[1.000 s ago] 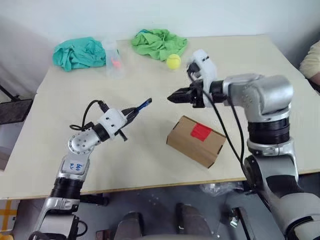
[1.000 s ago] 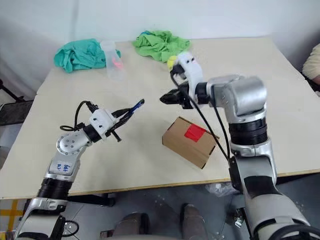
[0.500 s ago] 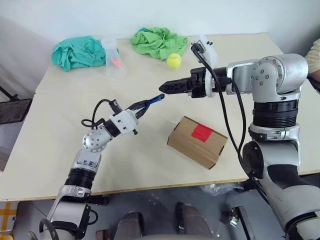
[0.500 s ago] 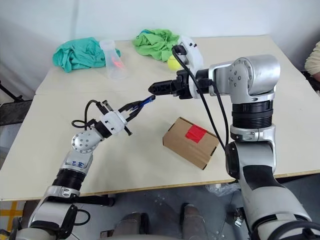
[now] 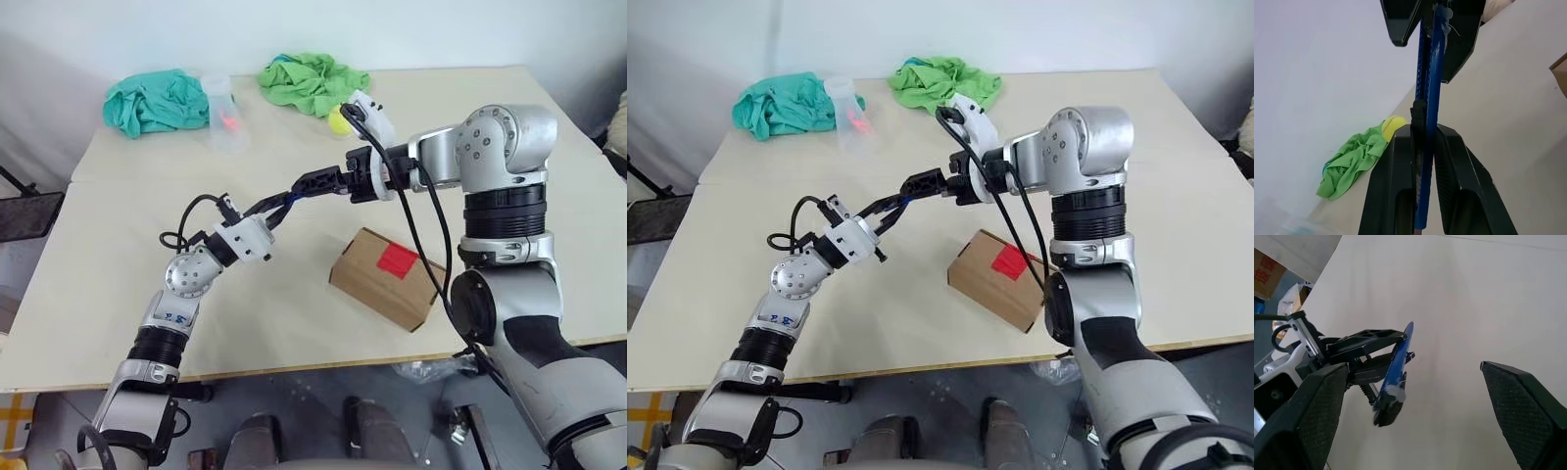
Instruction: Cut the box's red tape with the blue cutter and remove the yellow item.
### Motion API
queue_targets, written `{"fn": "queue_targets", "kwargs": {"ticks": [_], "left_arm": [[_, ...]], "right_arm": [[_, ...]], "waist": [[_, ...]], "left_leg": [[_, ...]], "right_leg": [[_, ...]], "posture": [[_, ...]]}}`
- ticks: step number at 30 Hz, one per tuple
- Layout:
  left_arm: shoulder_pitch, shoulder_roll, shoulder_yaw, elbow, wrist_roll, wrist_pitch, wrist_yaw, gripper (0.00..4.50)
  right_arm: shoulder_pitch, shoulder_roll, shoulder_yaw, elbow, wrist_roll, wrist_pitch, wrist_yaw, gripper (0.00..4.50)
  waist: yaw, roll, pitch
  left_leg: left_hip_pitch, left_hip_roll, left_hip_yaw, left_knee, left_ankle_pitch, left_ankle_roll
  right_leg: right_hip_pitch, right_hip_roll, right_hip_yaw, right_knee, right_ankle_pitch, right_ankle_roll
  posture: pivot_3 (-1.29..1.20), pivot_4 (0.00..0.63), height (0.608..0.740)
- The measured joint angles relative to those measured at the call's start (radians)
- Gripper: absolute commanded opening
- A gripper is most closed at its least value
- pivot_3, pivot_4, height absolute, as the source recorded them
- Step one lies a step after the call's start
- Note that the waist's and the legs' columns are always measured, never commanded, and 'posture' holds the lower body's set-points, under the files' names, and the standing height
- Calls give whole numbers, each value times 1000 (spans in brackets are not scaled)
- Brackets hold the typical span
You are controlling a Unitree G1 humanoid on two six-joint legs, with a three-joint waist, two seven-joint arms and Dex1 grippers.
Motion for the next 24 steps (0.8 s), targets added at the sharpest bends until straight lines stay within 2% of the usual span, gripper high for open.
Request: {"fn": "queue_targets", "kwargs": {"ticks": [2, 5, 16, 24], "left_arm": [[1, 0, 0, -2, 4, 0, 4, 404], [5, 0, 0, -6, 6, 1, 8, 404], [15, 5, -2, 1, 17, 4, 14, 404], [12, 5, -2, 1, 28, 2, 36, 404]], "right_arm": [[-13, 12, -3, 29, -1, -8, -20, 4479], [-20, 15, -19, 59, -3, -17, -48, 3879], [-43, 31, -50, 87, 23, -8, -83, 219], [-48, 32, -55, 86, 32, -1, -87, 161]], "waist": [[0, 0, 0], [0, 0, 0], [-1, 0, 0], [-1, 0, 0]], "left_leg": [[0, 0, 0, 0, 0, 0], [0, 0, 0, 0, 0, 0], [0, 0, 0, 0, 0, 0], [-1, 0, 0, 0, 0, 0]], "right_leg": [[0, 0, 0, 0, 0, 0], [0, 0, 0, 0, 0, 0], [-1, 0, 0, 0, 0, 0], [-1, 0, 0, 0, 0, 0]], "posture": [[0, 150, 740], [0, 150, 740], [0, 150, 740], [0, 150, 740]]}}
